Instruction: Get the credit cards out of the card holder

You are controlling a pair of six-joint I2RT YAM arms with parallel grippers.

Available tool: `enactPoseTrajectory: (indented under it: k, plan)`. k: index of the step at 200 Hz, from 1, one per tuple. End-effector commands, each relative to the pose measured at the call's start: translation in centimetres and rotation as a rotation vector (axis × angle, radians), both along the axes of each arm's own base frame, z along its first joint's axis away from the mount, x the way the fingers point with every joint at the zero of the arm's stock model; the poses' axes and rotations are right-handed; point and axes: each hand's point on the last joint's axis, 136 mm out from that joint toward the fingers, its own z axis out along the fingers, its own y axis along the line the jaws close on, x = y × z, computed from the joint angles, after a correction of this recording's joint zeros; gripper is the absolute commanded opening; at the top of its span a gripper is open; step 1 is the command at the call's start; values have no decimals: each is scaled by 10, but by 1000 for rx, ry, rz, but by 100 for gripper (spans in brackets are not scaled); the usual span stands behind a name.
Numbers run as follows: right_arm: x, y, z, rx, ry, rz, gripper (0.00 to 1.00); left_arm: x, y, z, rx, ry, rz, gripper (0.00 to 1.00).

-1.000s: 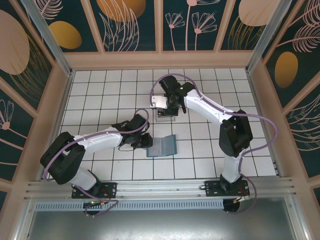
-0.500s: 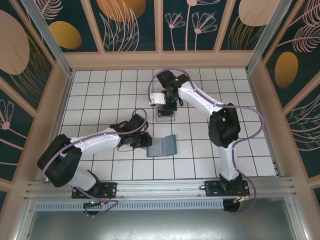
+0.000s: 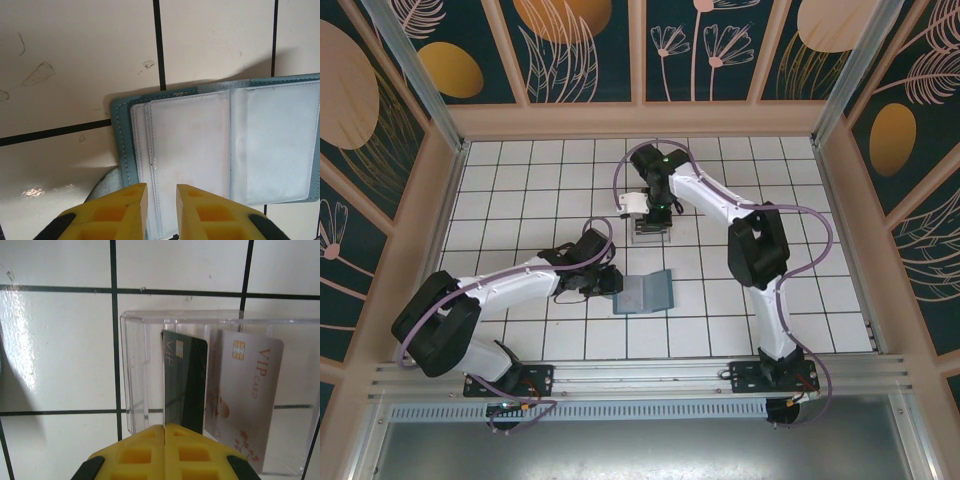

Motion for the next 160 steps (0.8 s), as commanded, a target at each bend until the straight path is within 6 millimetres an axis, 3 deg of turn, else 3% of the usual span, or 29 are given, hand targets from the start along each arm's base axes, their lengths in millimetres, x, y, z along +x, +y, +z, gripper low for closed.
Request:
enactPoseTrajectory:
  k: [1, 76, 139, 160]
  plan:
    - [-6, 2, -3, 7, 58, 5, 0, -1, 4, 2, 5, -9, 17, 23]
    - [-9, 6, -13, 3, 92, 10, 0, 2, 2, 5, -5, -20, 19, 23]
    - [3, -1, -22, -51, 46, -14, 0, 0, 3, 4, -6, -16, 25, 23]
    - [12, -2, -21, -66, 1, -25, 6, -1, 4, 4, -9, -16, 29, 23]
